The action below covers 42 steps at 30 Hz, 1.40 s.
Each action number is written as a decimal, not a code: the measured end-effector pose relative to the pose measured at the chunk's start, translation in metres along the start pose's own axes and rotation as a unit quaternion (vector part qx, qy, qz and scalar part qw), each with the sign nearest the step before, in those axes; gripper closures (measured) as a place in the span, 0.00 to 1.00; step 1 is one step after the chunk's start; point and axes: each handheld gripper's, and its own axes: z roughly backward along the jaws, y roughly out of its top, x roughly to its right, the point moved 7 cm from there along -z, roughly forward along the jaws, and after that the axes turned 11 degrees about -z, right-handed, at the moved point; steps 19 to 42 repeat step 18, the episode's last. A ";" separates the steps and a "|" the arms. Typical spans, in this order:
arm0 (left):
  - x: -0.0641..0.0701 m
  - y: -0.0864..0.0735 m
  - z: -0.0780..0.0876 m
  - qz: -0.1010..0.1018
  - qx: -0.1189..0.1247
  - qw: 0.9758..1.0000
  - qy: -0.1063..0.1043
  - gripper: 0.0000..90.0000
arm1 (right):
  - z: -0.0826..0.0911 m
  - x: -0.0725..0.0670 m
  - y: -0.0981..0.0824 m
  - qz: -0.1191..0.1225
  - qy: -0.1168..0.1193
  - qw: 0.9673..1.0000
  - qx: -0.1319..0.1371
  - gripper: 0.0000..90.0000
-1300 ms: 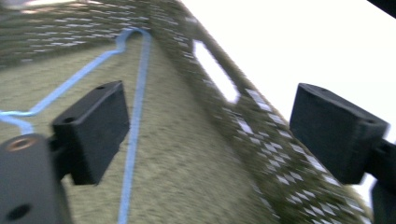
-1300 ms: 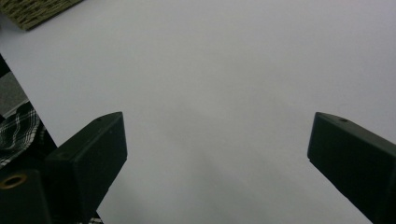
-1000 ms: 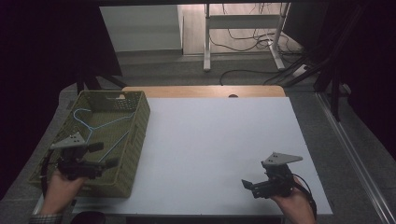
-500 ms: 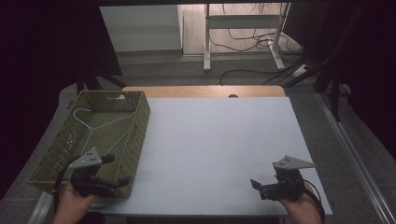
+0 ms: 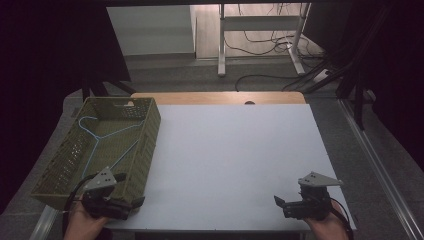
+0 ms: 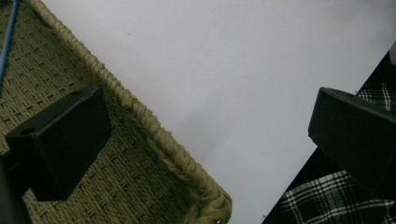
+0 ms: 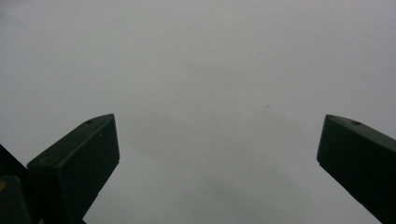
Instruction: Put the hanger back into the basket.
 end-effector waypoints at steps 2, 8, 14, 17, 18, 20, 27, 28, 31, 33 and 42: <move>0.000 0.000 -0.001 -0.004 -0.001 1.000 0.005 0.00 | 0.000 0.001 -0.002 -0.002 -0.002 1.000 -0.002 0.00; -0.002 -0.002 -0.005 -0.014 -0.006 1.000 0.017 0.00 | 0.000 0.006 -0.011 -0.005 -0.009 1.000 -0.011 0.00; -0.004 -0.003 -0.009 -0.026 -0.013 0.999 0.033 0.00 | 0.000 0.008 -0.014 -0.010 -0.013 1.000 -0.014 0.00; -0.005 -0.003 -0.009 -0.022 -0.009 0.999 0.031 0.00 | 0.000 0.008 -0.015 -0.008 -0.015 1.000 -0.015 0.00; -0.006 -0.003 -0.009 -0.020 -0.007 0.999 0.030 0.00 | 0.000 0.009 -0.015 -0.007 -0.016 1.000 -0.015 0.00; -0.006 -0.003 -0.009 -0.020 -0.007 0.999 0.030 0.00 | 0.000 0.009 -0.015 -0.007 -0.016 1.000 -0.015 0.00; -0.006 -0.003 -0.009 -0.020 -0.007 0.999 0.030 0.00 | 0.000 0.009 -0.015 -0.007 -0.016 1.000 -0.015 0.00; -0.006 -0.003 -0.009 -0.020 -0.007 0.999 0.030 0.00 | 0.000 0.009 -0.015 -0.007 -0.016 1.000 -0.015 0.00; -0.006 -0.003 -0.009 -0.020 -0.007 0.999 0.030 0.00 | 0.000 0.009 -0.015 -0.007 -0.016 1.000 -0.015 0.00; -0.006 -0.003 -0.009 -0.020 -0.007 0.999 0.030 0.00 | 0.000 0.009 -0.015 -0.007 -0.016 1.000 -0.015 0.00; -0.006 -0.003 -0.009 -0.020 -0.007 0.999 0.030 0.00 | 0.000 0.009 -0.015 -0.007 -0.016 1.000 -0.015 0.00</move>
